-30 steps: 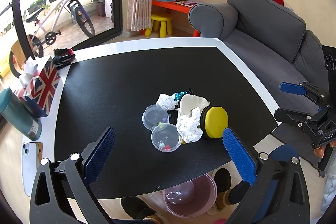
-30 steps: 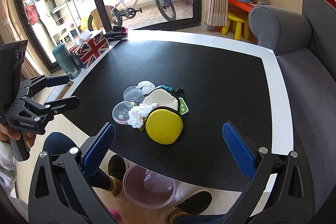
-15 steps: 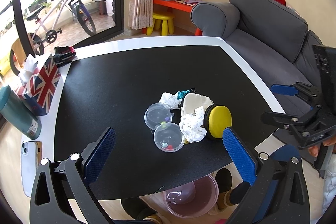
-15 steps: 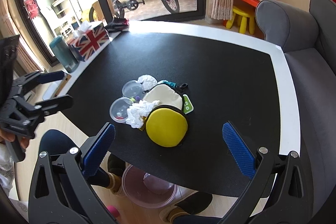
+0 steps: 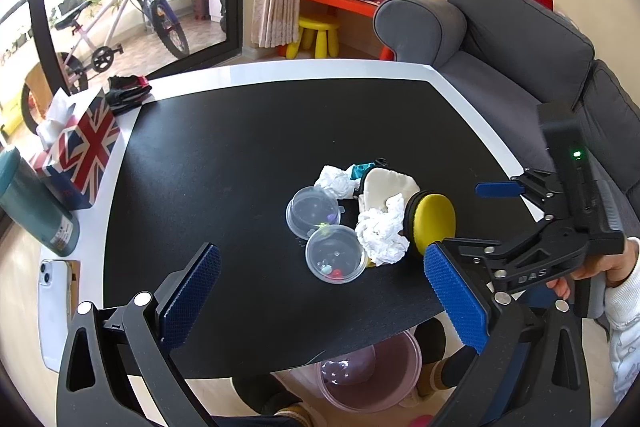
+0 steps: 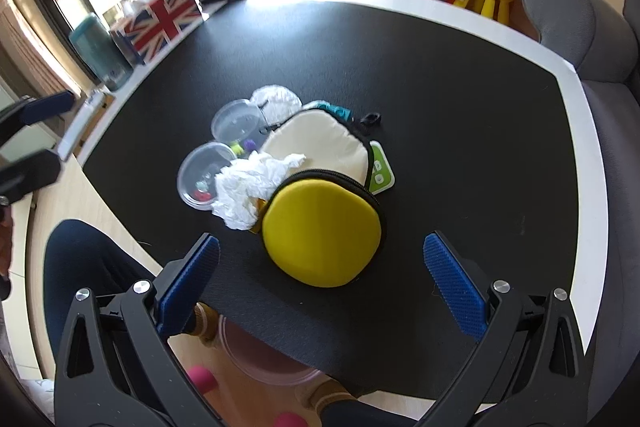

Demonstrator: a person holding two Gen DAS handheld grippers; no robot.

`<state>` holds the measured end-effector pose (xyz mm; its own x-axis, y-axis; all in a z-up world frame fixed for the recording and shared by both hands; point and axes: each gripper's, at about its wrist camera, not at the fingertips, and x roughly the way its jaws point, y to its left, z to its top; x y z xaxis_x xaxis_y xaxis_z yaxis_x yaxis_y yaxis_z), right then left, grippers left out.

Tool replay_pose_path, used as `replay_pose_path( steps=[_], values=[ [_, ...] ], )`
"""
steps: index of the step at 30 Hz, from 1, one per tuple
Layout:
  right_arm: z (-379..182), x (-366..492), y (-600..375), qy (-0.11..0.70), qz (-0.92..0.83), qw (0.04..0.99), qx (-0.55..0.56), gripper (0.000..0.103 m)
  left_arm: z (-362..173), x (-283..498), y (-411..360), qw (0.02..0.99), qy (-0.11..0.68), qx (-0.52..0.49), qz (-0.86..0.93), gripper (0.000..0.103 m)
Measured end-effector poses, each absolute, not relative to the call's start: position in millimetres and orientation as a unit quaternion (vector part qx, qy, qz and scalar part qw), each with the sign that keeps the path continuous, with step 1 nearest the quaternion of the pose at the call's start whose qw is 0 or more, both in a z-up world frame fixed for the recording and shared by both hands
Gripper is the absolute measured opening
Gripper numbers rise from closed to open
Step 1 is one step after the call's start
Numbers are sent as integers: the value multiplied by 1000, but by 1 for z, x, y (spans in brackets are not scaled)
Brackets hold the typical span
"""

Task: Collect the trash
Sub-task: 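Reach the right gripper to the yellow round pouch and close on it, then lift the yellow pouch with the right gripper while the left gripper grasps crumpled tissue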

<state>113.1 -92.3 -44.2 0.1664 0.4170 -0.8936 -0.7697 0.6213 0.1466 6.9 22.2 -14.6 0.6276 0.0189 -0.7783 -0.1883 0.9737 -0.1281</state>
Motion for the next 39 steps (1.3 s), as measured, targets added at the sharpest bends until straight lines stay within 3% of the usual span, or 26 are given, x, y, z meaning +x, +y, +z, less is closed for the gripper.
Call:
replay_pose_path(
  steps=[5,18,39],
  values=[
    [-68,116,-84,525,397,725,-203,82,-18,7,25,894,432,-101,59,97],
    [-81,119,-77,525,408,718,-205,77,-28,8,29,888,443,-109,63,97],
    [-44,117,-122,515,390,745,-164,76,-41,35,8,887,450,-93,42,97]
  ],
)
